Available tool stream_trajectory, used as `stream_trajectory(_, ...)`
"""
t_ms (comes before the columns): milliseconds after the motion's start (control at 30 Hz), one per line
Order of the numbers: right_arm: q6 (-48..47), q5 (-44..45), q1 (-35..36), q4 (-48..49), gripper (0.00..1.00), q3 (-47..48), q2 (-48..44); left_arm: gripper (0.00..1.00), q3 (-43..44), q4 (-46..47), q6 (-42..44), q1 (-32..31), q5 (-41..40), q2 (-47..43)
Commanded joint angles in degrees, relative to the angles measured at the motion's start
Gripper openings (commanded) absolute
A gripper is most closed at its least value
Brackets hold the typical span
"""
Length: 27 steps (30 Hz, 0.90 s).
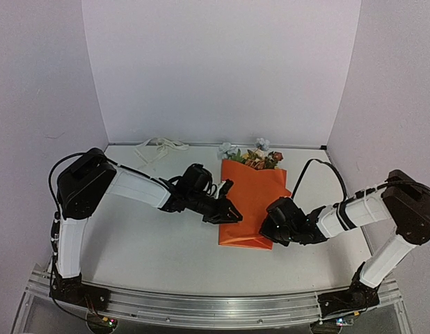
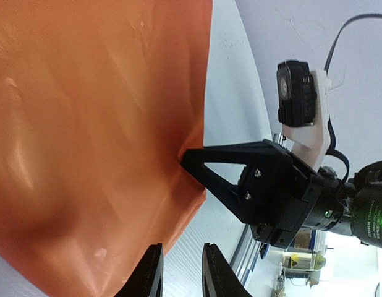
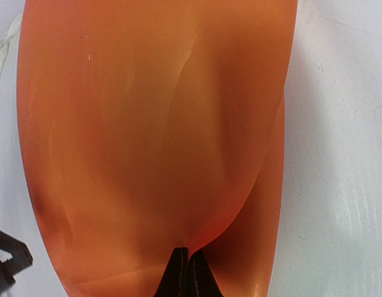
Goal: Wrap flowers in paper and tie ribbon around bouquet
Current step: Press the fold line on the folded bouquet.
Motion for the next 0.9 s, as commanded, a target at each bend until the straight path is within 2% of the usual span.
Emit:
stream_trajectory(0, 0.56, 2.19, 0.07, 0.76, 0.0, 0.25, -0.01, 0.23, 2.27, -2.92, 2.03, -2.07, 2.86, 1.77)
stream_trajectory(400, 0.15, 1.5, 0.16, -0.92, 0.0, 0.39, -1.91, 0.19, 7.96, -11.29, 4.1, -3.64, 1.99, 7.46)
stream_trajectory(633, -3.2, 3.11, 1.52, -11.9, 0.26, 2.99, -9.64, 0.19, 8.32, -12.79, 4.18, -3.63, 1.32, 7.89)
stream_trajectory(700, -3.96, 2.27, 2.38, -13.54, 0.29, 3.71, -11.47, 0.19, 8.06, -12.6, 4.14, -3.66, 1.28, 7.82)
stream_trajectory(867, -5.72, -0.6, 3.91, -14.35, 0.21, 6.93, -10.23, 0.19, 8.09, -12.25, 4.13, -3.68, 1.22, 7.74)
